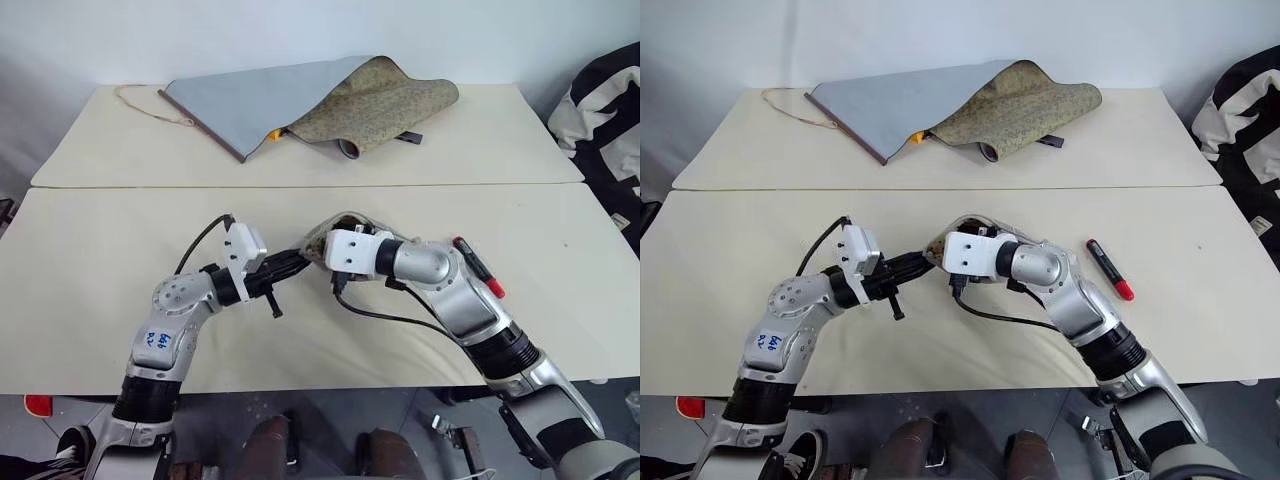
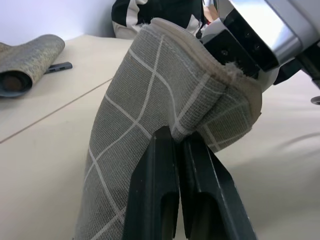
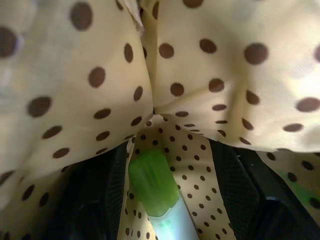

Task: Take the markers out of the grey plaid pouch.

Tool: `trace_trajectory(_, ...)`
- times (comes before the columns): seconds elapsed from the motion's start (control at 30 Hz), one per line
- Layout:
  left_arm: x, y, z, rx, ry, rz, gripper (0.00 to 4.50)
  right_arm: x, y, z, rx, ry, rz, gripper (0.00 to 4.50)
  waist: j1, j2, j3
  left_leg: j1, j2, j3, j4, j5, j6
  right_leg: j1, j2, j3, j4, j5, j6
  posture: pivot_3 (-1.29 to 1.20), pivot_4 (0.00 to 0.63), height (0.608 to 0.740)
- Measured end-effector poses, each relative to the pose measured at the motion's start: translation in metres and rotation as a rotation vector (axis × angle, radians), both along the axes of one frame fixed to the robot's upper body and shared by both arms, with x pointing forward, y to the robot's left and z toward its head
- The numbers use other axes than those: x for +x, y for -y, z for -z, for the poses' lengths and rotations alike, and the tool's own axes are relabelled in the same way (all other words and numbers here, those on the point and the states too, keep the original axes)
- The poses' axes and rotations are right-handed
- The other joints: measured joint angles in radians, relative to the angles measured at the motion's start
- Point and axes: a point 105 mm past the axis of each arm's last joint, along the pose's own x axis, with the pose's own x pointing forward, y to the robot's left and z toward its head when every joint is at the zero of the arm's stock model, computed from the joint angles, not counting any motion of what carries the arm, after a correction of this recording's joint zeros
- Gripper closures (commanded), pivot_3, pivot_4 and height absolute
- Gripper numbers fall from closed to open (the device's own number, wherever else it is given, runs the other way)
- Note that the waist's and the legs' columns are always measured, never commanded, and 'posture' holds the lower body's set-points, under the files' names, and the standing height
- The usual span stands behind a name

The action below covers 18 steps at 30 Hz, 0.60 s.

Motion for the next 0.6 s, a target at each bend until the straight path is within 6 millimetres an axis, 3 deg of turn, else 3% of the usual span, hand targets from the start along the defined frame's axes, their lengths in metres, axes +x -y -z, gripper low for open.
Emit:
trace_trajectory(0.07, -0.001, 0.000, 0.001, 0.001, -0.006, 0.003, 4.50, 0.002, -0.001, 0.005, -0.013, 0.003, -0.006, 1.83, -0.001, 0.000, 0.000, 0.000, 0.000, 0.000, 0.000, 0.000, 0.000, 0.000, 0.000, 0.000, 0.001, 0.000, 0.000, 0.00, 0.150, 0.740)
trace_trajectory(0.17, -0.001, 0.000, 0.005, 0.002, -0.019, 0.003, 4.50, 0.003, -0.006, 0.011, 0.005, -0.019, -0.016, 2.45, -0.002, 0.000, 0.000, 0.000, 0.000, 0.000, 0.000, 0.000, 0.000, 0.000, 0.000, 0.001, 0.001, 0.000, 0.000, 0.00, 0.150, 0.740)
trace_trajectory(0.37, -0.002, 0.000, 0.001, 0.002, -0.005, 0.002, 4.50, 0.001, -0.010, 0.013, 0.033, -0.033, -0.036, 4.49, -0.002, 0.000, 0.000, 0.000, 0.000, 0.000, 0.000, 0.000, 0.000, 0.000, 0.000, 0.001, 0.001, 0.000, 0.000, 0.00, 0.150, 0.740)
trace_trajectory(0.5, -0.003, -0.001, 0.000, 0.008, 0.012, -0.003, 4.50, -0.008, -0.005, 0.012, 0.044, -0.053, -0.067, 4.49, 0.001, 0.000, 0.000, 0.000, 0.000, 0.000, 0.000, 0.000, 0.000, 0.000, 0.000, 0.001, 0.001, 0.000, 0.000, 0.00, 0.150, 0.740)
trace_trajectory(0.6, -0.003, -0.007, 0.002, 0.012, 0.029, -0.026, 4.50, -0.022, 0.010, 0.000, 0.036, -0.051, -0.112, 4.49, 0.002, 0.000, 0.000, 0.000, 0.000, 0.000, 0.000, 0.000, 0.000, 0.000, 0.000, 0.001, 0.001, 0.000, 0.000, 0.00, 0.150, 0.740)
